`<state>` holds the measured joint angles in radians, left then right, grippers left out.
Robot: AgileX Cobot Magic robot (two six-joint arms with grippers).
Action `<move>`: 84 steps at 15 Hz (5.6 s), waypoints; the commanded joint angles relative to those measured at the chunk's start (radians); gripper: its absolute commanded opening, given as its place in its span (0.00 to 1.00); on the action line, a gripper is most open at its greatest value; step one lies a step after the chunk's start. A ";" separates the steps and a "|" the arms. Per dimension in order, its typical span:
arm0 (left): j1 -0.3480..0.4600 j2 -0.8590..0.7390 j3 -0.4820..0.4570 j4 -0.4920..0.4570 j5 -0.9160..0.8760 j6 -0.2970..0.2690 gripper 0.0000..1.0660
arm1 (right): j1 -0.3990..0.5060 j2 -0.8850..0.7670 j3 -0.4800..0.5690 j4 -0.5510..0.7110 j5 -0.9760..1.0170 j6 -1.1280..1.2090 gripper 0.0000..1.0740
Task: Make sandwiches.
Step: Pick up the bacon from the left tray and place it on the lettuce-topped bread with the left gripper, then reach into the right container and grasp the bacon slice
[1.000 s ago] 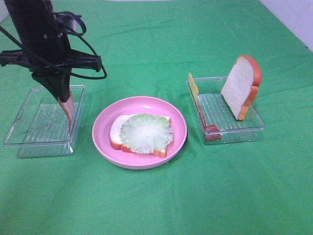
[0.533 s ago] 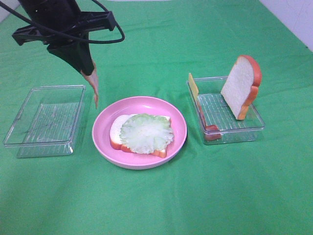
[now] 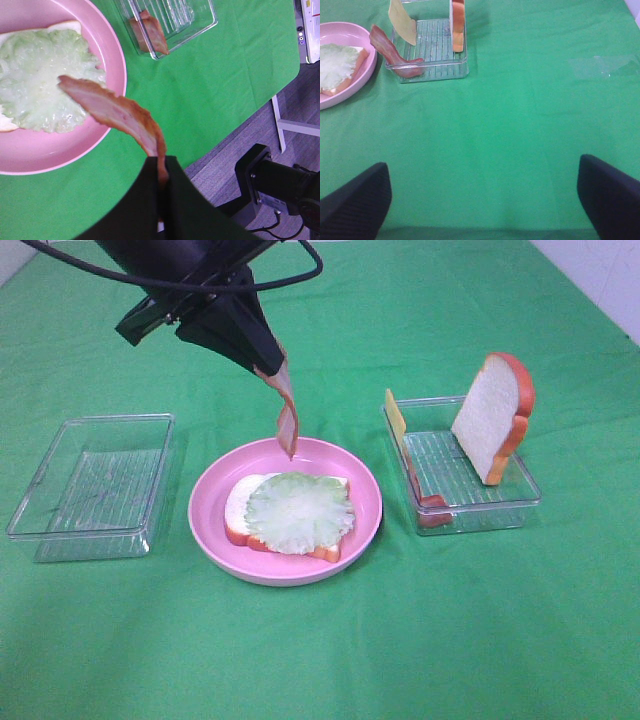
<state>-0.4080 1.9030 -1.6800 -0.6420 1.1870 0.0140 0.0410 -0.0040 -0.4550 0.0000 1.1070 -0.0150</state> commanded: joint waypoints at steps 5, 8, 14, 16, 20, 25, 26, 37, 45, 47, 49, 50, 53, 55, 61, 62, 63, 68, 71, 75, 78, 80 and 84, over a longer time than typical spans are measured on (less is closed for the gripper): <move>-0.050 0.108 0.001 -0.020 -0.047 0.047 0.00 | -0.003 -0.024 0.003 0.000 -0.005 0.000 0.90; -0.088 0.168 0.001 -0.022 -0.087 0.055 0.00 | -0.003 -0.024 0.003 0.000 -0.005 0.000 0.90; -0.098 0.218 0.001 0.006 -0.090 0.061 0.00 | -0.003 -0.024 0.003 0.000 -0.005 0.000 0.90; -0.093 0.220 0.001 0.089 -0.074 0.040 0.00 | -0.003 -0.024 0.003 0.000 -0.005 0.000 0.90; -0.092 0.220 0.001 0.263 -0.062 -0.050 0.00 | -0.003 -0.024 0.003 0.000 -0.005 0.000 0.90; -0.092 0.232 0.001 0.311 -0.109 -0.053 0.00 | -0.003 -0.024 0.003 0.000 -0.005 0.000 0.90; -0.092 0.235 0.001 0.318 -0.124 -0.056 0.00 | -0.003 -0.024 0.003 0.000 -0.005 0.000 0.90; -0.092 0.219 -0.003 0.464 -0.111 -0.128 0.95 | -0.003 -0.024 0.003 0.000 -0.005 0.000 0.90; 0.116 0.122 -0.128 0.576 0.107 -0.088 0.94 | -0.003 -0.024 0.003 0.000 -0.005 0.000 0.90; 0.295 0.112 -0.127 0.618 0.133 -0.069 0.94 | -0.003 -0.024 0.003 0.000 -0.005 0.000 0.90; 0.329 0.110 -0.126 0.620 0.133 -0.059 0.94 | -0.003 -0.024 0.003 0.000 -0.005 0.000 0.90; 0.329 0.107 -0.124 0.642 0.133 -0.051 0.94 | -0.003 -0.024 0.003 0.000 -0.005 0.000 0.90; 0.329 0.096 -0.118 0.673 0.133 -0.048 0.94 | -0.003 -0.024 0.003 0.000 -0.005 0.000 0.90; 0.329 0.076 -0.111 0.680 0.131 -0.048 0.93 | -0.003 -0.024 0.003 0.000 -0.005 0.000 0.90; 0.329 -0.181 0.086 0.698 0.070 -0.034 0.92 | -0.003 -0.024 0.003 0.000 -0.005 0.000 0.90; 0.329 -0.261 0.144 0.698 0.053 -0.034 0.92 | -0.003 -0.024 0.003 0.000 -0.005 0.000 0.90; 0.329 -0.350 0.212 0.698 0.029 -0.034 0.92 | -0.003 -0.024 0.003 0.000 -0.005 0.000 0.90; 0.329 -0.839 0.545 0.698 -0.022 -0.029 0.92 | -0.003 -0.024 0.003 0.000 -0.005 0.000 0.90; 0.329 -1.114 0.700 0.697 -0.020 -0.029 0.92 | -0.003 -0.024 0.003 0.000 -0.005 0.000 0.90; 0.329 -1.457 0.916 0.657 -0.019 -0.020 0.92 | -0.003 -0.024 0.003 0.000 -0.005 0.000 0.90; 0.329 -1.678 1.056 0.593 -0.042 0.009 0.92 | -0.003 -0.024 0.003 0.000 -0.005 0.000 0.90; 0.329 -1.836 1.138 0.514 -0.049 0.058 0.92 | -0.003 -0.024 0.003 0.000 -0.005 0.000 0.90; 0.329 -1.910 1.166 0.520 -0.110 0.029 0.92 | -0.003 -0.025 0.003 0.000 -0.005 0.000 0.90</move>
<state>-0.0760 -0.0050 -0.5180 -0.1140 1.0980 0.0430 0.0410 -0.0040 -0.4550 0.0000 1.1050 -0.0150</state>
